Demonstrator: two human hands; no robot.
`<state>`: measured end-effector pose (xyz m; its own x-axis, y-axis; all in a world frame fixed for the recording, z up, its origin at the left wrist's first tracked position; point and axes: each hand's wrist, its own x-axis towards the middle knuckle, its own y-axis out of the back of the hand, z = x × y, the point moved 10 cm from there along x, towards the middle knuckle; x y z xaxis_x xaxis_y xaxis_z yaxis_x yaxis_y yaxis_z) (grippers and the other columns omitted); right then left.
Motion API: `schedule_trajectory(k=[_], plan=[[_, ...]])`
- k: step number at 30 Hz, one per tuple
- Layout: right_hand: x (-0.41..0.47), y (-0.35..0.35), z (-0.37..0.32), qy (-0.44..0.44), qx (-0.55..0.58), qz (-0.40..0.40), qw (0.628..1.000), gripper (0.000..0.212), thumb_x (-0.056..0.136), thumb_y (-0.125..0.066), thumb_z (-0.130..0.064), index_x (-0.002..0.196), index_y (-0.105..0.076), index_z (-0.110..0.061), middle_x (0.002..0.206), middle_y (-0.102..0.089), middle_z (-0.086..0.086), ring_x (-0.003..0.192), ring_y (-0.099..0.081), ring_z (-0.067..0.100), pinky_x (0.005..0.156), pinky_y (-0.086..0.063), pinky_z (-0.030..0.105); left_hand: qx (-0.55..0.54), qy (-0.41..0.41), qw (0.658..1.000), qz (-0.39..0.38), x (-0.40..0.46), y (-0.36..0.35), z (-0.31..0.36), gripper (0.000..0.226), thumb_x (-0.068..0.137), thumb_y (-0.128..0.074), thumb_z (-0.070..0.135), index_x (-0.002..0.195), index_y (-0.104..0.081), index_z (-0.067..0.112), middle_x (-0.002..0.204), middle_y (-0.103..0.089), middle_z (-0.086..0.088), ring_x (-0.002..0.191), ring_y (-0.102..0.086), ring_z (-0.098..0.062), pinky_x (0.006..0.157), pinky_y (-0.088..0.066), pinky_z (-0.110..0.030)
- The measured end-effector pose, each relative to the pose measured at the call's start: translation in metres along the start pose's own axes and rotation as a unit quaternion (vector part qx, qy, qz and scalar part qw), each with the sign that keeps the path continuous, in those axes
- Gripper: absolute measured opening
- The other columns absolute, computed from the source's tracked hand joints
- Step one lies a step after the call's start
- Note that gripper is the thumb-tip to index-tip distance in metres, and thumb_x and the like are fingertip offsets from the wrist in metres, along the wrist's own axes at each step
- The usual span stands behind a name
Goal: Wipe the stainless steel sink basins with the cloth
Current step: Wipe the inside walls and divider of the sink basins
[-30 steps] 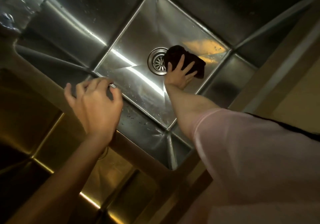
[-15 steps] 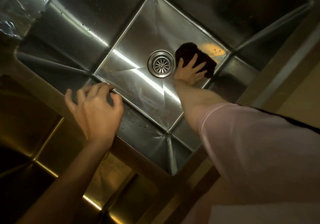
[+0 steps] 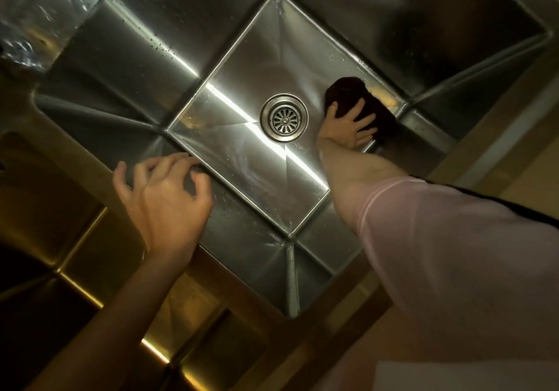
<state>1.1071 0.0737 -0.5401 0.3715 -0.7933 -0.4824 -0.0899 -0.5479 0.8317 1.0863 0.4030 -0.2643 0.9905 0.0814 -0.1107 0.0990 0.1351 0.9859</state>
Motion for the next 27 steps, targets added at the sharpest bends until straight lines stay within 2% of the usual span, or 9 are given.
schedule_trajectory(k=[5,9,12,14,18,21,24,27], plan=[[0.048,0.021,-0.015,0.039,-0.015,0.017,0.999,0.069,0.091,-0.036,-0.063,0.151,-0.018,-0.033,0.159,-0.014,0.013,0.144,-0.014,0.044,0.119,-0.007,0.052,-0.009,-0.004,1.000,0.007,0.000,0.001,-0.001,0.033,0.091,-0.044,0.027,0.108,-0.069,0.012,0.111,-0.069,-0.007,0.113,-0.053,-0.026,0.112,-0.019,-0.050],[0.020,0.006,0.002,0.033,-0.011,0.019,0.999,0.068,0.092,-0.037,-0.062,0.151,-0.019,-0.032,0.159,-0.016,0.012,0.145,-0.015,0.041,0.119,-0.011,0.049,-0.007,-0.007,1.000,0.003,0.000,0.001,0.002,0.032,0.092,-0.046,0.025,0.109,-0.070,0.013,0.112,-0.069,-0.006,0.113,-0.054,-0.026,0.113,-0.019,-0.051],[-0.003,-0.006,0.010,0.039,-0.036,-0.009,0.999,0.069,0.093,-0.036,-0.062,0.152,-0.017,-0.032,0.159,-0.012,0.014,0.145,-0.011,0.043,0.119,-0.011,0.050,-0.007,-0.004,1.000,-0.003,0.000,0.001,0.002,0.033,0.092,-0.045,0.026,0.109,-0.069,0.012,0.113,-0.069,-0.006,0.114,-0.053,-0.026,0.113,-0.019,-0.052],[0.001,-0.006,0.006,0.052,-0.054,-0.028,0.997,0.069,0.093,-0.035,-0.062,0.152,-0.016,-0.032,0.159,-0.012,0.016,0.144,-0.010,0.046,0.119,-0.010,0.052,-0.004,-0.008,1.000,-0.002,0.000,0.001,0.001,0.033,0.092,-0.045,0.026,0.109,-0.069,0.012,0.113,-0.069,-0.007,0.114,-0.054,-0.026,0.113,-0.019,-0.052],[0.038,0.012,-0.019,0.084,-0.087,-0.018,0.993,0.069,0.093,-0.033,-0.063,0.152,-0.014,-0.032,0.159,-0.012,0.015,0.143,-0.013,0.048,0.116,-0.008,0.057,0.000,-0.007,1.000,-0.001,0.000,-0.001,0.000,0.034,0.092,-0.044,0.027,0.110,-0.068,0.012,0.114,-0.068,-0.007,0.114,-0.052,-0.026,0.113,-0.019,-0.052],[0.048,0.015,-0.026,0.063,-0.059,-0.009,0.996,0.068,0.093,-0.034,-0.062,0.151,-0.014,-0.034,0.159,-0.012,0.013,0.143,-0.013,0.045,0.117,-0.011,0.057,0.000,0.002,1.000,-0.008,0.001,-0.002,-0.001,0.035,0.092,-0.044,0.028,0.111,-0.068,0.012,0.114,-0.068,-0.007,0.115,-0.051,-0.025,0.114,-0.017,-0.051],[0.018,0.003,-0.011,0.033,-0.036,0.004,0.999,0.066,0.094,-0.035,-0.060,0.151,-0.015,-0.035,0.159,-0.013,0.012,0.144,-0.014,0.042,0.118,-0.015,0.052,0.000,0.000,1.000,-0.012,0.001,-0.001,0.000,0.035,0.091,-0.044,0.029,0.111,-0.068,0.012,0.114,-0.068,-0.008,0.115,-0.052,-0.027,0.114,-0.018,-0.052],[-0.015,-0.016,0.002,0.026,-0.042,-0.023,0.999,0.065,0.094,-0.036,-0.059,0.152,-0.016,-0.034,0.159,-0.012,0.014,0.144,-0.011,0.043,0.117,-0.012,0.049,0.000,0.001,1.000,-0.013,0.001,0.000,0.001,0.035,0.091,-0.044,0.028,0.110,-0.068,0.012,0.114,-0.068,-0.007,0.115,-0.052,-0.027,0.114,-0.018,-0.053]])
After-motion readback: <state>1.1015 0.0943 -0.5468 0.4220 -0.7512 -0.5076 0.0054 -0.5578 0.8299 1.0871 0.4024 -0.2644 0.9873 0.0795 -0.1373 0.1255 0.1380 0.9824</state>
